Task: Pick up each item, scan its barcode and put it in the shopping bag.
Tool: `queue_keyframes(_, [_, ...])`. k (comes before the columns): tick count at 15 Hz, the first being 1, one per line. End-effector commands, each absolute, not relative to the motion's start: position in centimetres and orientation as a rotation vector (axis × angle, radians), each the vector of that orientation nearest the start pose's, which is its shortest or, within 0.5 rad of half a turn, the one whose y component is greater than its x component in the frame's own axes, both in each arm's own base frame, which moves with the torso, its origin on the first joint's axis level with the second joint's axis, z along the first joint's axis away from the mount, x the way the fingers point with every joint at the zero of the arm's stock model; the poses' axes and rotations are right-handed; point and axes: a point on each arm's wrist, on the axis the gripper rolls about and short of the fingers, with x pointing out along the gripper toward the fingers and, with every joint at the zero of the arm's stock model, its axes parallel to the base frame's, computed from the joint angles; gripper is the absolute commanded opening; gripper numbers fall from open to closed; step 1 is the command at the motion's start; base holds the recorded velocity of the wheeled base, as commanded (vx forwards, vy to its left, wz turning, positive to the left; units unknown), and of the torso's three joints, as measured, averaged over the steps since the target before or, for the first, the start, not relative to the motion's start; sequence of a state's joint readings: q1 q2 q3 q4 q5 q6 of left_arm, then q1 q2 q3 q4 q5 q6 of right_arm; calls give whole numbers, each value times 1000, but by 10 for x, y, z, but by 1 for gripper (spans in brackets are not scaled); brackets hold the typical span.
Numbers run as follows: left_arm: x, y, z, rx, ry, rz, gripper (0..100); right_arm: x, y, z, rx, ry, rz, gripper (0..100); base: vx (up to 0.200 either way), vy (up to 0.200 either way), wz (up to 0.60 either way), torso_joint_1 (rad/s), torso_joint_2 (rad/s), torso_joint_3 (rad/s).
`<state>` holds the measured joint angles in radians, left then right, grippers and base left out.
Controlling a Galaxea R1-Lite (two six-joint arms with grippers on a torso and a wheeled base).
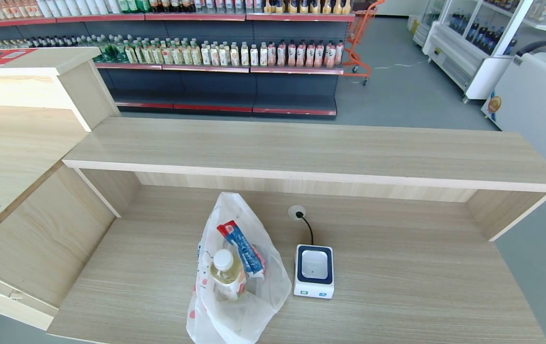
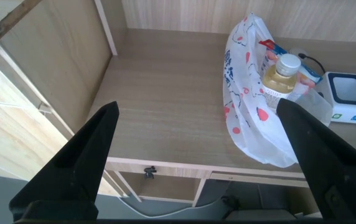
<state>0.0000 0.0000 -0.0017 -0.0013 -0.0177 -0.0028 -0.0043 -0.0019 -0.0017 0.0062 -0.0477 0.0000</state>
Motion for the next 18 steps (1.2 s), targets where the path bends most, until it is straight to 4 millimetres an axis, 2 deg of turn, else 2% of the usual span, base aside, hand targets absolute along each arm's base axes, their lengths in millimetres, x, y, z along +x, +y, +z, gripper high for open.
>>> queue_keyframes(1, [-23,0,76,-3,-3,-18,100,-23,-1,75,0,5,-54,0,0,0,0,0,0,0])
queue_keyframes(6, [-23,0,76,-2,-3,-18,100,-23,-1,75,0,5,-52,0,0,0,0,0,0,0])
queue_keyframes(9, [-23,0,76,-2,-3,-17,100,-23,-1,75,0,5,-52,0,200,133,0,4,2,2])
queue_keyframes(18, [-23,0,76,-3,-3,-17,100,-23,-1,75,0,5,-52,0,0,0,0,0,0,0])
